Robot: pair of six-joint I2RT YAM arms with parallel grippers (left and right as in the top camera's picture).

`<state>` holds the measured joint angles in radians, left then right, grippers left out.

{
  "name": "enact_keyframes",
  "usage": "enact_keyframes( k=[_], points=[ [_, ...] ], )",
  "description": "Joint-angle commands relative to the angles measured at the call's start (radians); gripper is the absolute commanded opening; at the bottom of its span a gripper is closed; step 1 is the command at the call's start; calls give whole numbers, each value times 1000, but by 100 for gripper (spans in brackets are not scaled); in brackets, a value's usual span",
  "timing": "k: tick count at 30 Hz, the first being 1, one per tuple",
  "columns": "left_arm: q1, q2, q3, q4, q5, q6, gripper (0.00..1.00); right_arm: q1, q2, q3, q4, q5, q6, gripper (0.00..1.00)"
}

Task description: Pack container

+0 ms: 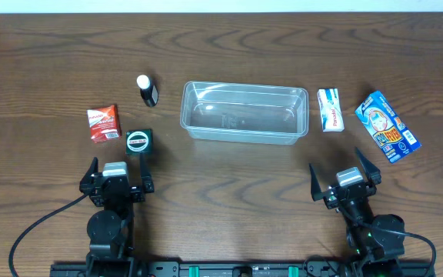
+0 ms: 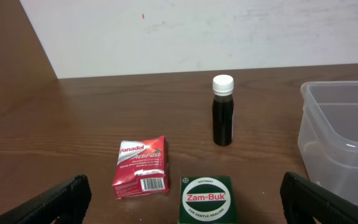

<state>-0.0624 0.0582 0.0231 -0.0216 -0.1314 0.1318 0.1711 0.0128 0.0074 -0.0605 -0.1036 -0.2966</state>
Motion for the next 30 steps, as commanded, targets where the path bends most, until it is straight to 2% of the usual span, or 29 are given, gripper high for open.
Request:
enact_keyframes(
  k=[1, 2, 4, 6, 12, 14, 20, 25, 30],
  points=[
    [-2, 0, -19, -25, -53, 39, 98, -14, -2, -2, -4, -2, -7, 99],
    [-2, 0, -19, -11, -64, 52, 98, -14, -2, -2, -4, -2, -7, 99],
    [-2, 0, -19, 26, 18, 2, 98, -14, -2, -2, -4, -1, -7, 99],
    [-2, 0, -19, 62, 39, 11, 98, -14, -2, -2, -4, -2, -7, 99],
    [-2, 5, -14, 375, 98, 17, 98, -14, -2, -2, -4, -1, -7, 99],
    [-2, 17, 19, 393, 99, 16, 98, -14, -2, -2, -4, -1, -7, 99],
    [-2, 220, 297, 210, 98, 13, 98, -14, -2, -2, -4, -1, -7, 99],
    [-2, 563, 625, 14, 98, 13, 98, -14, -2, -2, -4, -1, -7, 99],
    [-2, 903, 985, -285, 98, 13, 98, -14, -2, -2, -4, -2, -7, 99]
  ],
)
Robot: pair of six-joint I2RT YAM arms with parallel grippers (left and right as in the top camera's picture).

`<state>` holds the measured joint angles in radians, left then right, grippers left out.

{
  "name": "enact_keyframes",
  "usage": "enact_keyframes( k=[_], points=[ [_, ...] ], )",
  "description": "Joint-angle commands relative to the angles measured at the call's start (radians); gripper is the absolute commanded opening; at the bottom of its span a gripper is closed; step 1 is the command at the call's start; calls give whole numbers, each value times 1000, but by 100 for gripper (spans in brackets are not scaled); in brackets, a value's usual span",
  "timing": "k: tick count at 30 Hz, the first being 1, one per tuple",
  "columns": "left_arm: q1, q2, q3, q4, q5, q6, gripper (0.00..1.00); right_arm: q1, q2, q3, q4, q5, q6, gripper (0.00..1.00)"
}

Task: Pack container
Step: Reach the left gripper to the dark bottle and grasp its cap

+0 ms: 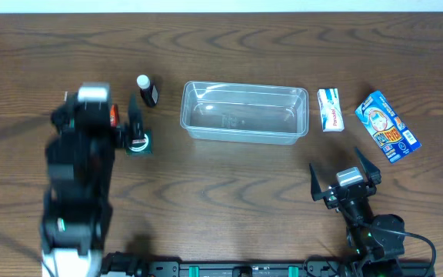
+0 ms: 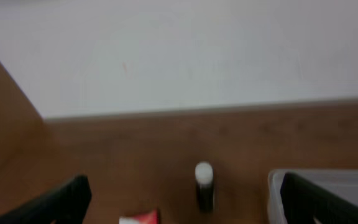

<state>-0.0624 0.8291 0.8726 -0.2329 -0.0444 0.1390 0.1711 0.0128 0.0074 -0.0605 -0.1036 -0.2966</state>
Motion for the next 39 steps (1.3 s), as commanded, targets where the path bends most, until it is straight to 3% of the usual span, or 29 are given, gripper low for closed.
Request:
enact_keyframes(
  k=[1, 4, 14, 22, 32, 39],
  points=[
    [-2, 195, 195, -125, 11, 6, 98, -14, -2, -2, -4, -2, -7, 99],
    [-2, 344, 282, -169, 11, 6, 98, -14, -2, -2, -4, -2, -7, 99],
    [-2, 619, 283, -105, 10, 6, 98, -14, -2, -2, -4, -2, -7, 99],
    [-2, 735, 283, 15, 11, -32, 98, -14, -2, -2, -4, -2, -7, 99],
    [-2, 837, 283, 37, 11, -111, 99, -14, -2, -2, -4, -2, -7, 99],
    [-2, 881, 283, 54, 11, -148, 90, -14, -2, -2, -4, -2, -7, 99]
  ],
)
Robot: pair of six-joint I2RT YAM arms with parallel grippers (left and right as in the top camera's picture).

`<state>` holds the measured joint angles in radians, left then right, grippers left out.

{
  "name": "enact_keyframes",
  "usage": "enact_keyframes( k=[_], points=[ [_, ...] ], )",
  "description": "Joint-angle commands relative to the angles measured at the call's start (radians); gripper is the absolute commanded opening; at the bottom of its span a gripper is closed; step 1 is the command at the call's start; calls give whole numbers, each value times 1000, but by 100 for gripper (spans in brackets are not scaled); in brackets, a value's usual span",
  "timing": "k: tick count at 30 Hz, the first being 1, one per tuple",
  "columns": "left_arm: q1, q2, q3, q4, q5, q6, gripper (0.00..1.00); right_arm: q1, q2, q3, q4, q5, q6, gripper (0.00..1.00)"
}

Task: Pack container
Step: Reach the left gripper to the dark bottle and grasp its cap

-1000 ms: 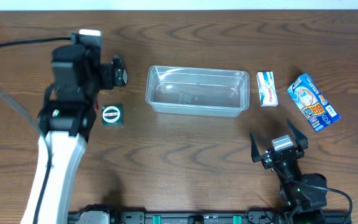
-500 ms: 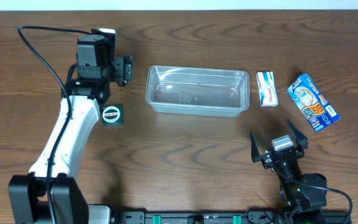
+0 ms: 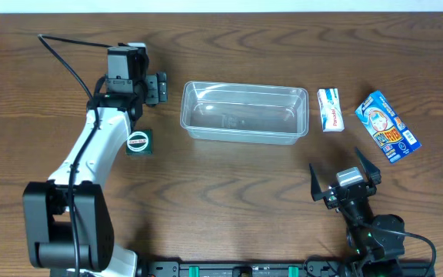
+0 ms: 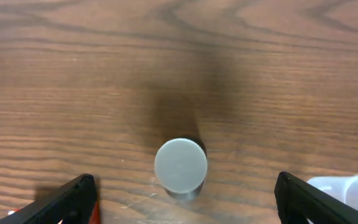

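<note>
A small dark bottle with a white cap [image 4: 180, 164] stands upright on the table, seen from straight above in the left wrist view. My left gripper [image 3: 146, 86] hangs open over it, one finger on each side and well apart from the cap; in the overhead view it hides the bottle. The clear plastic container [image 3: 244, 110] sits empty mid-table, its corner just right of the bottle. A green Zam-Buk box [image 3: 138, 142] lies beside the left arm. A white Panadol box [image 3: 330, 108] and a blue box [image 3: 388, 125] lie right of the container. My right gripper [image 3: 343, 181] rests open near the front edge.
A sliver of the red box [image 4: 11, 214] shows at the left finger's edge; the left arm covers it from overhead. The left arm's cable [image 3: 68, 45] arcs over the back left of the wooden table [image 3: 229, 215].
My left gripper has moved from over the red box area to directly above the bottle and now looks straight down on its cap. The right arm has not moved.
Both arms first rested at the front edge with open grippers, the left wrist facing the red box, green box and bottle. Then the left arm was raised and reaching toward the back left. Now its open gripper hangs over the bottle. No item has moved.
</note>
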<state>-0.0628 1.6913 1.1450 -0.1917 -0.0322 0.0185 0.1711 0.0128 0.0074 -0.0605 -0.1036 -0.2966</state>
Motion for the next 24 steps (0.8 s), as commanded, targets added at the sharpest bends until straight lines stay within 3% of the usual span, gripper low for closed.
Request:
enact_keyframes(
  k=[1, 8, 24],
  points=[
    [-1, 27, 11, 18, -2, -28, 88, -14, -2, -2, -4, -1, -7, 99],
    [-1, 51, 11, 49, -5, -28, 66, -14, -2, -2, -4, -2, -7, 99],
    [1, 93, 11, 83, -47, -28, 64, -14, -2, -2, -4, -2, -7, 99]
  ],
)
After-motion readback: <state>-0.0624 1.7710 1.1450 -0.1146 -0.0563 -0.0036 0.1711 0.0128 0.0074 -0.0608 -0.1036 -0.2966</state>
